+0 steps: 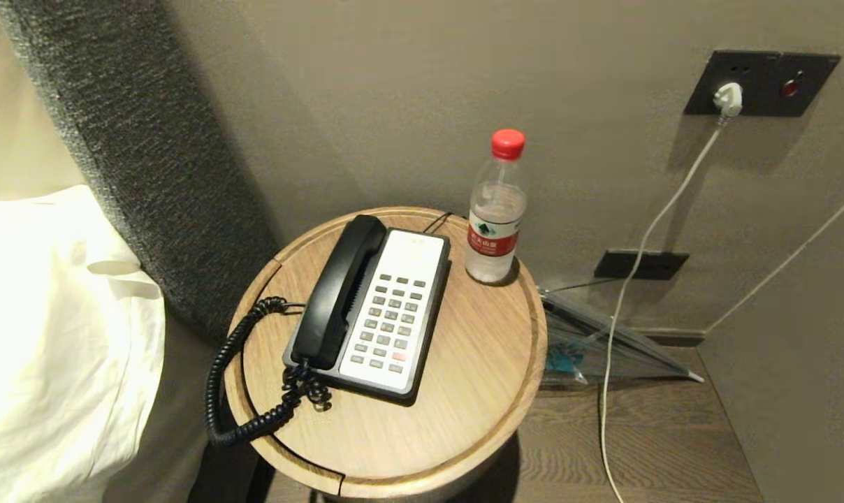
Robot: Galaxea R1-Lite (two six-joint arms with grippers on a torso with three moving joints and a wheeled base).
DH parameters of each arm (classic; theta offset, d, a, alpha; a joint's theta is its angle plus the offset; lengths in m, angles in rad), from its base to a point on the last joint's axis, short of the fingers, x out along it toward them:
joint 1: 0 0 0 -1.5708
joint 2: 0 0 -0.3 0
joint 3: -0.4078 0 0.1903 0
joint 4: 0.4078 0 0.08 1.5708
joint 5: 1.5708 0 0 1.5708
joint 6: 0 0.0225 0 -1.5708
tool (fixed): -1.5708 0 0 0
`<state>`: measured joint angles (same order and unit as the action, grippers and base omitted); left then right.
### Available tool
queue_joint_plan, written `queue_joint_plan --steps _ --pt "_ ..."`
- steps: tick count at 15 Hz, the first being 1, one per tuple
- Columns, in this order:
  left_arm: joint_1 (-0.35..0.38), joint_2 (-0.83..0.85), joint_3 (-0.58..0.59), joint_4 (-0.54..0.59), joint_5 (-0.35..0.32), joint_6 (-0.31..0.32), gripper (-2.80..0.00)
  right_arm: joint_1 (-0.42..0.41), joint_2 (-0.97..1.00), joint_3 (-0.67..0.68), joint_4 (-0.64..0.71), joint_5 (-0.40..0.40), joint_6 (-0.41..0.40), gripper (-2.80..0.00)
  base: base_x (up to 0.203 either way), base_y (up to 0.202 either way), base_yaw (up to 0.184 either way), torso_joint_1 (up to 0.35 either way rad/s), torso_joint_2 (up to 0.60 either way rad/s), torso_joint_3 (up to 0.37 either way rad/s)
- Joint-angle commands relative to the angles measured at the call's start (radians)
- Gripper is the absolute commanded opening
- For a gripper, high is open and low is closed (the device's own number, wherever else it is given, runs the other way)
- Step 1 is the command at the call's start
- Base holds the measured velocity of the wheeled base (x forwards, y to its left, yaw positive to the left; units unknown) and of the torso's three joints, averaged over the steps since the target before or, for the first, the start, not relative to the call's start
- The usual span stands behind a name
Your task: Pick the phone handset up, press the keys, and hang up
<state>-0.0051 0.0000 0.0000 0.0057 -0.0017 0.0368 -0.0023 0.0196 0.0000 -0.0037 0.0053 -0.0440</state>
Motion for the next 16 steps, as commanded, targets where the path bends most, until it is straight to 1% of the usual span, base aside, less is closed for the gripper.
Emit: queue_joint_plan --steps 1,16 --pt "0.000 0.000 0.000 0.000 0.000 0.000 -2.80 -0.001 0.002 0.000 0.001 0.001 0.000 -2.80 0.000 0.000 0.000 0.002 0.00 0.207" --pt "-0.001 -0.001 0.000 -0.001 0.000 -0.006 -2.80 0.001 0.002 0.000 0.000 0.001 0.000 -2.80 0.000 0.000 0.000 0.003 0.00 0.203"
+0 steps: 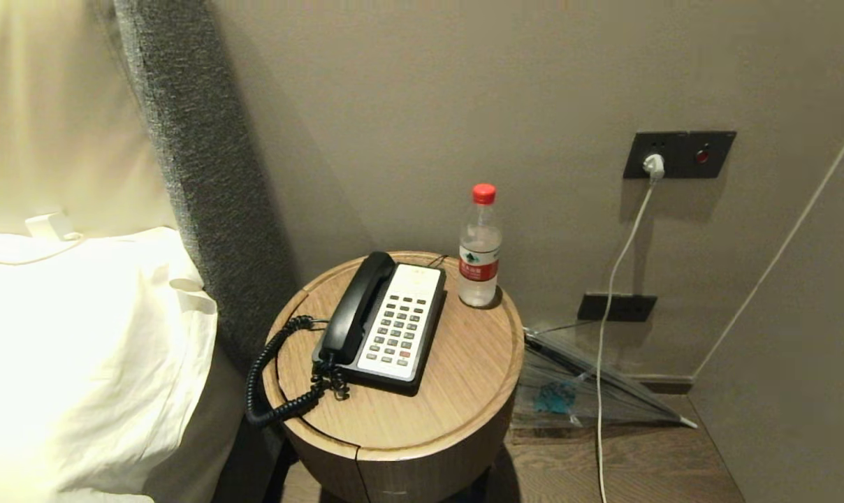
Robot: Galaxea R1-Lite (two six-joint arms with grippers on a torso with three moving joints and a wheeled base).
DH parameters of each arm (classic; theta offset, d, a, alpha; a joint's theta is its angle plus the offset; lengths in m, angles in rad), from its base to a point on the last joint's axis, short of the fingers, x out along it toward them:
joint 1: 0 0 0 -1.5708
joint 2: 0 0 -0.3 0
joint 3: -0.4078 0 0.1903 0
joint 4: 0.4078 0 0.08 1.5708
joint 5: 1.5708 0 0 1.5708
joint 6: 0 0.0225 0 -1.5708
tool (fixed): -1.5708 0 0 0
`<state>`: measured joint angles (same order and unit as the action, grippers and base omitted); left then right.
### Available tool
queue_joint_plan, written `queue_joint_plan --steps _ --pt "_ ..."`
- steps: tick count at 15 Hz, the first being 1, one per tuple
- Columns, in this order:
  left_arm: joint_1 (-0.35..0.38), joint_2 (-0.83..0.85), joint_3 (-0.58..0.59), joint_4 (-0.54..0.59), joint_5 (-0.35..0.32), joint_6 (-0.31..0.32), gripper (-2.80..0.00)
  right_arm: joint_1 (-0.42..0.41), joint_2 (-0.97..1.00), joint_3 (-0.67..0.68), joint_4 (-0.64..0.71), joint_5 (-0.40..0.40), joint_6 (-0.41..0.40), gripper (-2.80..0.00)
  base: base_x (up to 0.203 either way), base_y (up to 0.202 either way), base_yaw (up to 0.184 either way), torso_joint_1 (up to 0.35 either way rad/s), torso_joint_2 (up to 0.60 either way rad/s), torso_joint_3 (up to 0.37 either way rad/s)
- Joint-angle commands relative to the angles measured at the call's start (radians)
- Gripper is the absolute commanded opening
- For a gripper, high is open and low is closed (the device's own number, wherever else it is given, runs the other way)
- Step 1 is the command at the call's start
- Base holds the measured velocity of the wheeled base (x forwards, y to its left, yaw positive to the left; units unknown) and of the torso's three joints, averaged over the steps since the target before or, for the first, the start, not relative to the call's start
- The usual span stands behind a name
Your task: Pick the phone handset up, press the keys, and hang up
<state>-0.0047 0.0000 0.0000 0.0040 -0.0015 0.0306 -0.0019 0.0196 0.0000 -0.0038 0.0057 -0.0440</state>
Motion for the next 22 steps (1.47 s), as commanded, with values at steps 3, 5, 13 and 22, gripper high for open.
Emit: queue_joint_plan --steps 3,5,13,22 --pt "0.000 -0.002 0.000 -0.002 -0.001 0.014 -2.80 0.000 0.002 0.000 0.001 0.000 0.000 -2.80 0.000 0.000 0.000 0.003 0.00 0.181" --pt "-0.001 -0.002 0.000 -0.002 0.000 0.011 -2.80 -0.001 0.002 0.000 -0.001 0.000 0.000 -2.80 0.000 0.000 0.000 0.002 0.00 0.058" --pt "0.000 -0.002 0.000 -0.002 0.000 0.011 -2.80 -0.001 0.002 0.000 -0.001 0.000 0.000 -2.80 0.000 0.000 0.000 0.000 0.00 0.000" --pt "-0.001 0.000 0.000 -0.002 0.000 0.011 -2.80 -0.001 0.002 0.002 -0.001 0.000 0.000 -2.80 0.000 0.000 0.000 0.000 0.00 0.000"
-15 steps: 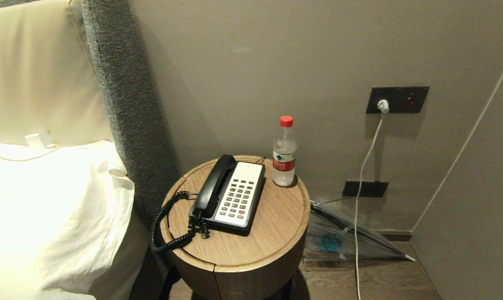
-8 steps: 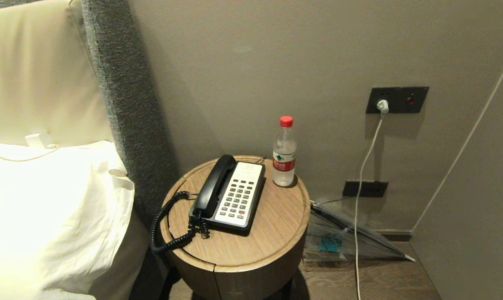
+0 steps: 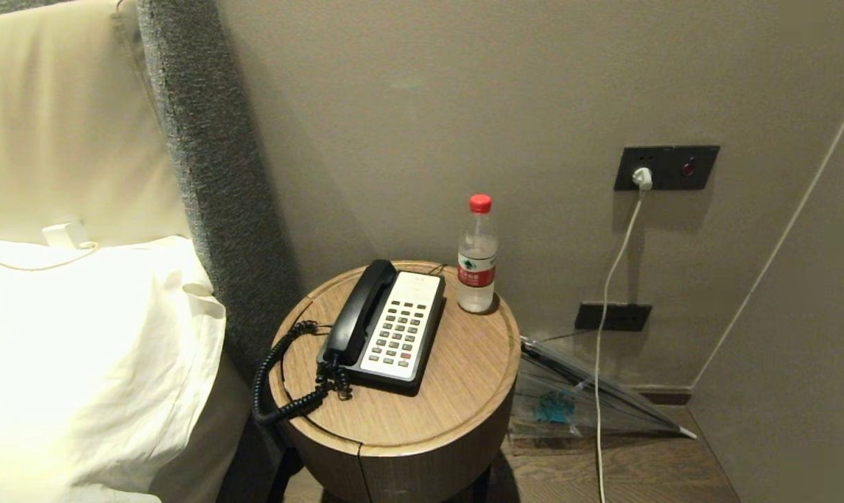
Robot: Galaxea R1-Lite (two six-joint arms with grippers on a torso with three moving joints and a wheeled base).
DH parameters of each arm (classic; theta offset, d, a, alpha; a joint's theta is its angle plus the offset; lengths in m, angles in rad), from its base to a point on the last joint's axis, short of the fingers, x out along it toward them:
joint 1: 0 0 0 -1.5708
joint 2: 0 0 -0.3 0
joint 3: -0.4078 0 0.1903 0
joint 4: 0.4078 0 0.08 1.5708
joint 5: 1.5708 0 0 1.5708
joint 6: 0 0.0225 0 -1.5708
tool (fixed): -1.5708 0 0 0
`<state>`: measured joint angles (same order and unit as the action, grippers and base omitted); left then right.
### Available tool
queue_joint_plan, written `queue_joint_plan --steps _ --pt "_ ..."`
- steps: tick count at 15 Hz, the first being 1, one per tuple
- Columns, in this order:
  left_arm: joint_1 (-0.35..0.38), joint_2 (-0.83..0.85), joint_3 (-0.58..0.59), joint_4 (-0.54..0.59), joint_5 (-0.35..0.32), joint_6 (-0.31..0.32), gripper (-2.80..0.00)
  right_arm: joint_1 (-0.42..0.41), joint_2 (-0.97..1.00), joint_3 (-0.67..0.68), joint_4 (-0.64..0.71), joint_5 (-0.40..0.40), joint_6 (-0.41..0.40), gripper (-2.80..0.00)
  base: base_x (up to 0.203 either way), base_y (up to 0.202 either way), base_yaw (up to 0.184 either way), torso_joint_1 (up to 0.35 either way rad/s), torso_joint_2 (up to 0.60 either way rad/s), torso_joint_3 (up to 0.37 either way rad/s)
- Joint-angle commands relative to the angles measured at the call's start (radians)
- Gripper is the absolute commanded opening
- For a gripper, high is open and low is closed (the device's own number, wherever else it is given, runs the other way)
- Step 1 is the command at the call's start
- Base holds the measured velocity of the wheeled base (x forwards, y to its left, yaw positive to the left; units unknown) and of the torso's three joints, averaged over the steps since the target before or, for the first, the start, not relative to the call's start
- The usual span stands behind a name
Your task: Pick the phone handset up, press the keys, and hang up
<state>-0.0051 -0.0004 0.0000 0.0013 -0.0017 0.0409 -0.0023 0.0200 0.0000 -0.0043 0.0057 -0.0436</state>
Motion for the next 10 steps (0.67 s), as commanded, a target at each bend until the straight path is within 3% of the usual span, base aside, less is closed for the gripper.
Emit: queue_joint_plan --steps 1,10 --pt "0.000 0.000 0.000 0.000 0.000 0.001 -2.80 -0.001 0.001 0.002 -0.001 0.002 -0.002 -2.80 0.000 0.000 0.000 0.000 0.00 0.000" --pt "0.000 -0.001 0.000 0.000 0.000 0.001 -2.80 0.001 0.001 0.000 0.000 0.000 0.005 -2.80 0.000 0.000 0.000 0.000 0.00 0.000"
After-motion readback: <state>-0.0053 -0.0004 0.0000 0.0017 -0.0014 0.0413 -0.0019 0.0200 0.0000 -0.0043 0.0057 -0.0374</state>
